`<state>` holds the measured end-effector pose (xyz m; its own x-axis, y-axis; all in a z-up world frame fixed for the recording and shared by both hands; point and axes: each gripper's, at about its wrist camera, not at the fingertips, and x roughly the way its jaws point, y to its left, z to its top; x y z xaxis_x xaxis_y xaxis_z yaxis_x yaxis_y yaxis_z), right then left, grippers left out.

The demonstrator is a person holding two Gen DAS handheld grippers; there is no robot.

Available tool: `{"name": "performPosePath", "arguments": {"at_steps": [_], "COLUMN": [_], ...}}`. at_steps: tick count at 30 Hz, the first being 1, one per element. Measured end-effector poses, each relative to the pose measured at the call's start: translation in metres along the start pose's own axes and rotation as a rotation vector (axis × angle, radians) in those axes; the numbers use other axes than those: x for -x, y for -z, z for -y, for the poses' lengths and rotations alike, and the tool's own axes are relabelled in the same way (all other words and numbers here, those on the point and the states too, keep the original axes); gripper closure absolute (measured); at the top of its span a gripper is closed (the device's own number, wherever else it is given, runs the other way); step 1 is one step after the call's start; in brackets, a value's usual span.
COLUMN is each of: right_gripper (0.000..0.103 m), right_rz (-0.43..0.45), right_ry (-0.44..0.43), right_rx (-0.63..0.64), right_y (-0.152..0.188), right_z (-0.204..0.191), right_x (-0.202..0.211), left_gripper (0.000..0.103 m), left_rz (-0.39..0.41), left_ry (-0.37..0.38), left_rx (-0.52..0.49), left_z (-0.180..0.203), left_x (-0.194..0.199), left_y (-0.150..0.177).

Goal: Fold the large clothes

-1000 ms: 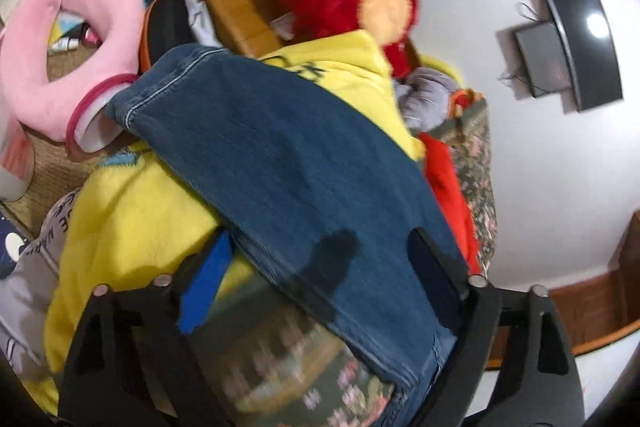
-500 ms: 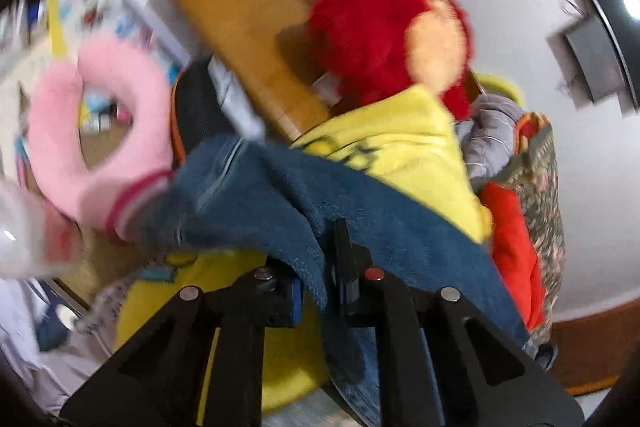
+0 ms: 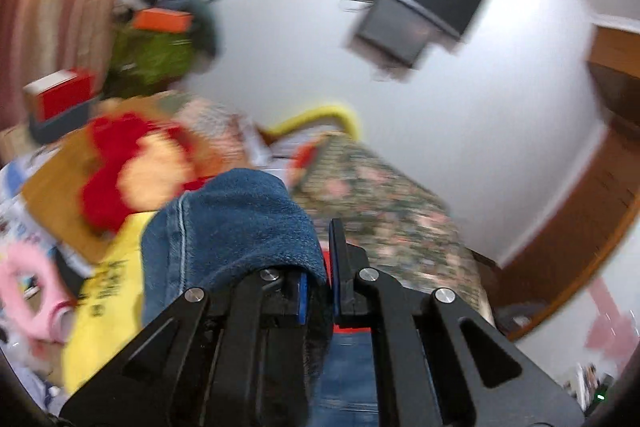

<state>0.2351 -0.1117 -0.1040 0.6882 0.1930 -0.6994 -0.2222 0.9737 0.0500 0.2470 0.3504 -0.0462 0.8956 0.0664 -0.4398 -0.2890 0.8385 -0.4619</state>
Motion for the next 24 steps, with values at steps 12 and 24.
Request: {"name": "performPosePath", "arguments": {"at_steps": [12,24], "right_gripper": [0.0,0.0], "right_rz": [0.015,-0.091], "right_ry": [-0.042,-0.026], "right_rx": [0.007,-0.065], "right_y": [0.013,0.042], "right_z": [0.038,0.082], "right_x": [0.003,-0.004], "left_gripper": [0.095,0.087], "left_rz": [-0.276,-0.843], "left_ry": [0.235,0.248], "left_rx": [-0.275,-0.54], "left_z": [0.208,0.278], "left_x": [-0.079,-0.136], "left_y": [0.095,0.3]}}
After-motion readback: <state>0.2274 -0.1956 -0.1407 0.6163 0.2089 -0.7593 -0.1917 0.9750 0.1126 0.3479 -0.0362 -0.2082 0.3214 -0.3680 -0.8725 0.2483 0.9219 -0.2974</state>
